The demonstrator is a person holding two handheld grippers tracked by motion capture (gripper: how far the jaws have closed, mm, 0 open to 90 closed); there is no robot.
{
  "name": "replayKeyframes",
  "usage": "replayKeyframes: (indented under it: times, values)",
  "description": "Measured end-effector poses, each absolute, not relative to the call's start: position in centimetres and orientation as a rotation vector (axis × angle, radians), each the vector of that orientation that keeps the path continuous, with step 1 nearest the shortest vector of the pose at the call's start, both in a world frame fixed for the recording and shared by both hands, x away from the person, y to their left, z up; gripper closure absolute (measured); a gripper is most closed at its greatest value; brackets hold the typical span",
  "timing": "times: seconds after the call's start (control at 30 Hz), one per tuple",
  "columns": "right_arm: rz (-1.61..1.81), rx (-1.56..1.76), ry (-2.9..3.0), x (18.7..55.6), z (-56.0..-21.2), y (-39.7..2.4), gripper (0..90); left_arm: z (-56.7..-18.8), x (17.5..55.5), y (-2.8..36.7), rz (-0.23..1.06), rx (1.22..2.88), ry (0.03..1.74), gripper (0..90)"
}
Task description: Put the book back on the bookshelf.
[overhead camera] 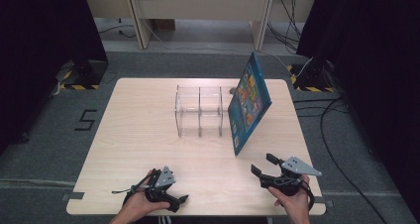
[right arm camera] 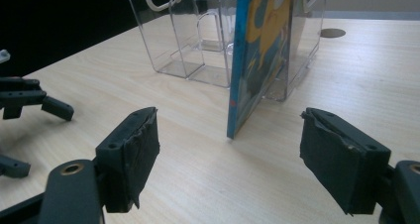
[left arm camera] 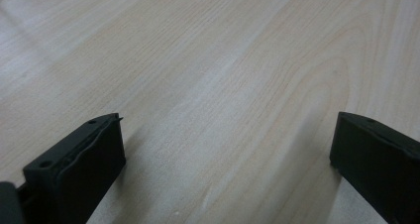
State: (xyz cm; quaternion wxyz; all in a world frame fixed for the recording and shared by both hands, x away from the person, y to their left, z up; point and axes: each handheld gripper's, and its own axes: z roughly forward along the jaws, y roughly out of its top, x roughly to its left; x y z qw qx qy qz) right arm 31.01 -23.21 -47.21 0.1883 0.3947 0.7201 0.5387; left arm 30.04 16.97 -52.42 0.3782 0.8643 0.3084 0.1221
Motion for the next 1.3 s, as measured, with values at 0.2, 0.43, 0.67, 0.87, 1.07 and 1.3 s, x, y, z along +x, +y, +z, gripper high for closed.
replayKeyframes:
  times: [0.2,0.43,0.67,0.87,1.07,1.3]
  values:
    - [1.476,1.074,2.074,30.3,-47.3,-23.0,19.1,-52.4,30.0,17.0,0.312,2.209,0.788,0.0]
    - [1.439,1.031,2.127,29.3,-47.4,-22.6,17.8,-52.4,30.0,17.0,0.311,2.209,0.788,0.0]
    - [1.394,0.994,2.168,28.5,-47.6,-22.4,17.4,-52.4,30.0,17.0,0.311,2.209,0.788,0.0]
    - [1.376,1.0,2.186,28.0,-47.8,-22.5,16.2,-52.4,30.0,17.0,0.311,2.209,0.788,0.0]
    - [1.285,0.981,2.249,27.5,-48.2,-22.3,15.8,-52.4,30.0,17.0,0.312,2.209,0.788,0.0]
    - [1.239,0.961,2.323,27.2,-48.7,-22.2,15.9,-52.4,30.0,17.0,0.312,2.209,0.788,0.0]
